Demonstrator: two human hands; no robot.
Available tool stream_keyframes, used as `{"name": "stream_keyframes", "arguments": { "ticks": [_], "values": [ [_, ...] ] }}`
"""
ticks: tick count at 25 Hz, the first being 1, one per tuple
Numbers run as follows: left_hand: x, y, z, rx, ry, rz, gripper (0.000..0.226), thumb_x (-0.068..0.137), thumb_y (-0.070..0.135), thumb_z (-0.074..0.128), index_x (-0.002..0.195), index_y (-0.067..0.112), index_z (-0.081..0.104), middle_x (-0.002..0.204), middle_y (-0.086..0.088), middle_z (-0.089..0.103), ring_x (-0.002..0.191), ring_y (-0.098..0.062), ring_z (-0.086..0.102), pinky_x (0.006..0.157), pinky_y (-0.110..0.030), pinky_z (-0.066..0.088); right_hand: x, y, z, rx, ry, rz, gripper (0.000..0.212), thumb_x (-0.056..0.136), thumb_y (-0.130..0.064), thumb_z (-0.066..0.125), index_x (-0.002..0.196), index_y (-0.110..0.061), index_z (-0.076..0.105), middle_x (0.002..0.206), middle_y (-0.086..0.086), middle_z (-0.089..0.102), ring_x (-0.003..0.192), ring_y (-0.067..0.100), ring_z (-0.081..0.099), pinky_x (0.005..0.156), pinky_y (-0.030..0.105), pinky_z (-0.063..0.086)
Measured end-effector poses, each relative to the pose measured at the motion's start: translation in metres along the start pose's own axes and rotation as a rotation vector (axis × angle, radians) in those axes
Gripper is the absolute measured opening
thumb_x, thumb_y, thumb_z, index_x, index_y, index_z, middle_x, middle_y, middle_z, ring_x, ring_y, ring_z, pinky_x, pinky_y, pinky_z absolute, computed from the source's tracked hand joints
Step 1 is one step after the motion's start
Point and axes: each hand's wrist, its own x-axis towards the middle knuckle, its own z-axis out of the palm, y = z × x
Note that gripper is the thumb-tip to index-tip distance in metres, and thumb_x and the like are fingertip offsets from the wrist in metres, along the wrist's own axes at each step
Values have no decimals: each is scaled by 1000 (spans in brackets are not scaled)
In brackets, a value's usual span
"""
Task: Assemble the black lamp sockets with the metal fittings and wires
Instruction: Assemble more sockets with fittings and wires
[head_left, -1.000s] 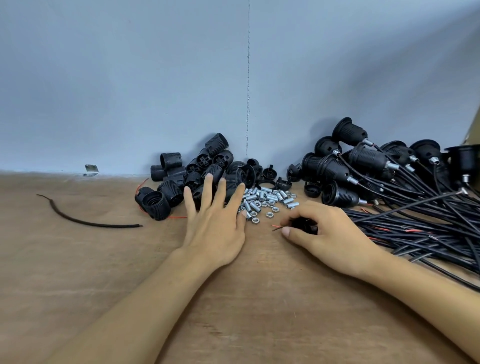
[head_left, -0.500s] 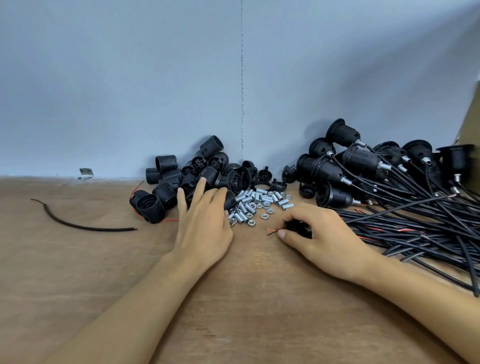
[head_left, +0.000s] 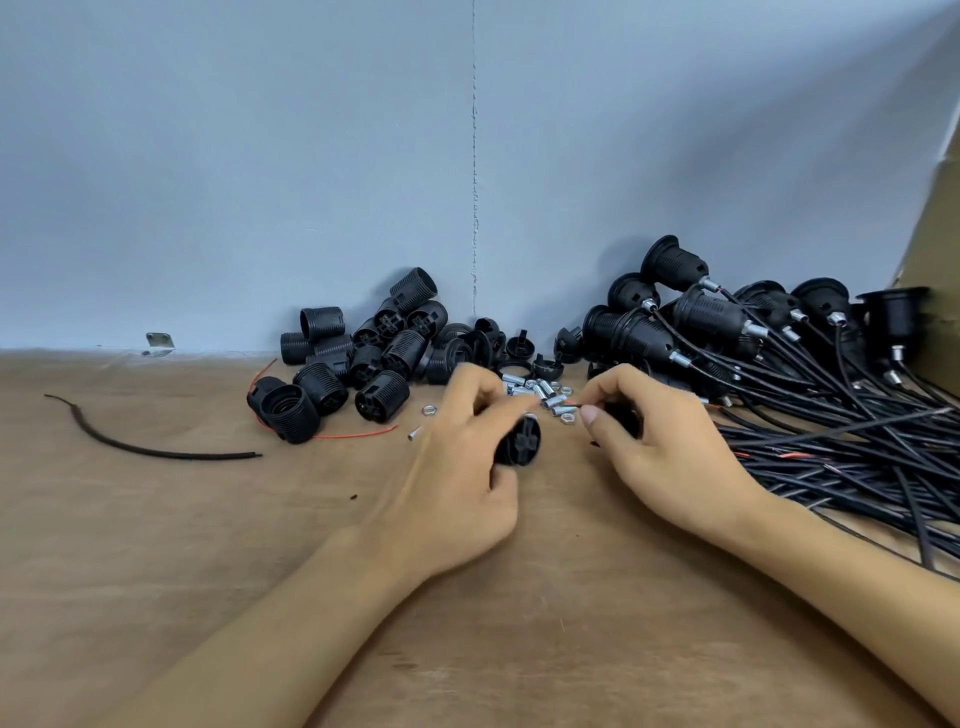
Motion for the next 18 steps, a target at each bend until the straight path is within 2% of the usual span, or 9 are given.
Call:
{"name": "stream_keyframes", "arguments": {
  "ticks": [2, 4, 6, 9, 15, 18],
  "values": [
    [-4, 3, 4, -82, -79, -30, 51, 69, 5, 55, 113, 29, 65, 108, 14, 40, 97, -3, 51, 80, -11, 42, -2, 2, -4, 50, -28, 31, 10, 93, -22, 66, 90, -32, 64, 78, -12, 65, 72, 7, 59, 65, 18, 45],
    [-4, 3, 4, -121, -99, -82, 49, 69, 9, 60, 111, 34, 66, 110, 20, 47, 104, 4, 51, 85, -2, 36, -3, 3, -5, 94, -75, 40, 8, 91, -27, 69, 87, -33, 65, 80, -12, 65, 73, 9, 59, 69, 23, 47],
    [-3, 1, 3, -141, -87, -126, 50, 68, 11, 63, 111, 36, 66, 111, 22, 57, 107, 6, 54, 89, -2, 36, -3, 2, -2, 148, -105, 29, 8, 89, -26, 71, 86, -33, 67, 79, -14, 64, 73, 3, 57, 67, 16, 43],
    [-2, 1, 3, -126, -75, -189, 45, 69, 11, 68, 109, 32, 63, 106, 21, 63, 104, 4, 57, 87, -4, 38, -4, 0, 0, 156, -115, -18, 9, 88, -22, 73, 85, -31, 70, 79, -18, 62, 77, 2, 57, 71, 10, 39],
    [-4, 5, 1, -86, -49, -148, 46, 66, 10, 70, 110, 25, 66, 104, 16, 65, 100, 4, 55, 86, -1, 36, -7, -4, 2, 97, -65, -79, 9, 87, -21, 75, 84, -29, 71, 76, -9, 58, 78, 12, 57, 71, 14, 39],
    [-4, 6, 2, -63, -41, -135, 48, 66, 1, 73, 110, 21, 70, 105, 12, 64, 97, 1, 54, 85, 0, 34, -9, -8, 1, 86, -32, -114, 10, 88, -22, 74, 84, -30, 69, 74, -9, 55, 76, 13, 55, 69, 16, 40]
  ]
}}
